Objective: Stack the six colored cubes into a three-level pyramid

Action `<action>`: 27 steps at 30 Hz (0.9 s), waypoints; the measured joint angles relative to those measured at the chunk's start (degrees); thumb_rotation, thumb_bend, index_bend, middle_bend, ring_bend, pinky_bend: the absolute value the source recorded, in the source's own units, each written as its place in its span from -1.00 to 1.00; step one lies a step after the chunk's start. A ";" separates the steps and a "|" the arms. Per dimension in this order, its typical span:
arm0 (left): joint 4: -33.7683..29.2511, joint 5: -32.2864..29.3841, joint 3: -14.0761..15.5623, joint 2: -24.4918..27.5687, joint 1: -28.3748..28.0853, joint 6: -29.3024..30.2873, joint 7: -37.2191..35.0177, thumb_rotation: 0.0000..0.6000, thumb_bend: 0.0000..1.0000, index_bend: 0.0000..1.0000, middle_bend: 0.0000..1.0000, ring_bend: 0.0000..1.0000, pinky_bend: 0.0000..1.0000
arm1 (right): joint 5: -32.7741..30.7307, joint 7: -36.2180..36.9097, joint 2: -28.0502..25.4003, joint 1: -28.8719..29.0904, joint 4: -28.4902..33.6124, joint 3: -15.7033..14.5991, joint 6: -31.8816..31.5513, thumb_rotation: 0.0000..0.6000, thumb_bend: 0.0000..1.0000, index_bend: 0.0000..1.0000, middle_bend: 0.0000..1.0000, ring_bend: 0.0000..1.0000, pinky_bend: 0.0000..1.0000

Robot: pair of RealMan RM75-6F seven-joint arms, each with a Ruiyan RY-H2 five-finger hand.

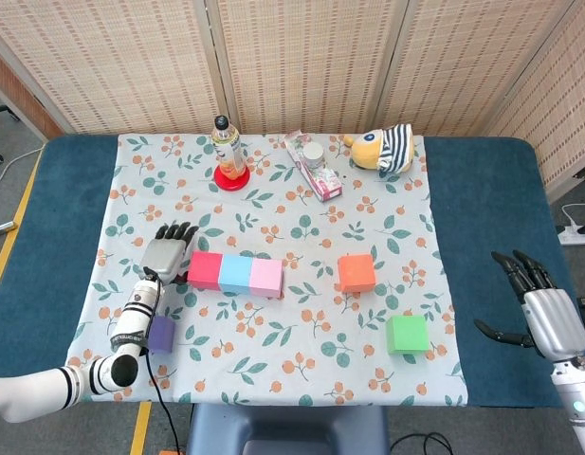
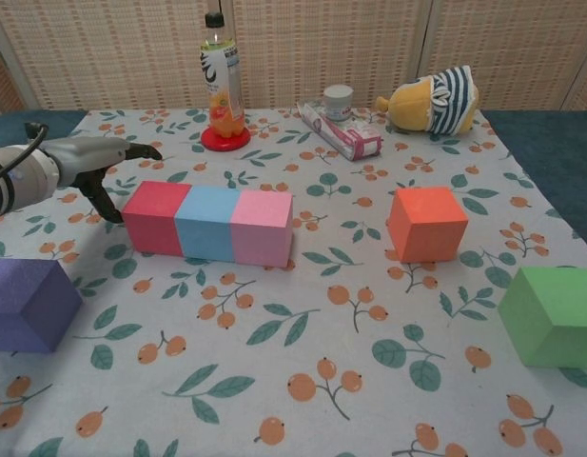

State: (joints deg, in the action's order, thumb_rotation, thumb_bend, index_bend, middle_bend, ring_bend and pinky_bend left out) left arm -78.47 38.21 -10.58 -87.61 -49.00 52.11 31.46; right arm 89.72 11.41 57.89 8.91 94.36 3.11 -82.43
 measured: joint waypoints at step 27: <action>1.69 -0.74 0.27 -1.18 -1.40 -1.28 -0.38 1.00 -0.34 -1.00 -1.00 -1.00 -0.91 | -0.27 0.00 -0.21 -0.31 0.10 -0.01 -0.10 0.48 -0.81 -1.00 -0.74 -1.00 -0.78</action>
State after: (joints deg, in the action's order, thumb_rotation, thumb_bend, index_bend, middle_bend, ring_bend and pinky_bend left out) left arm -76.78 37.47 -10.31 -88.79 -50.40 50.83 31.07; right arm 89.45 11.41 57.68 8.60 94.46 3.11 -82.52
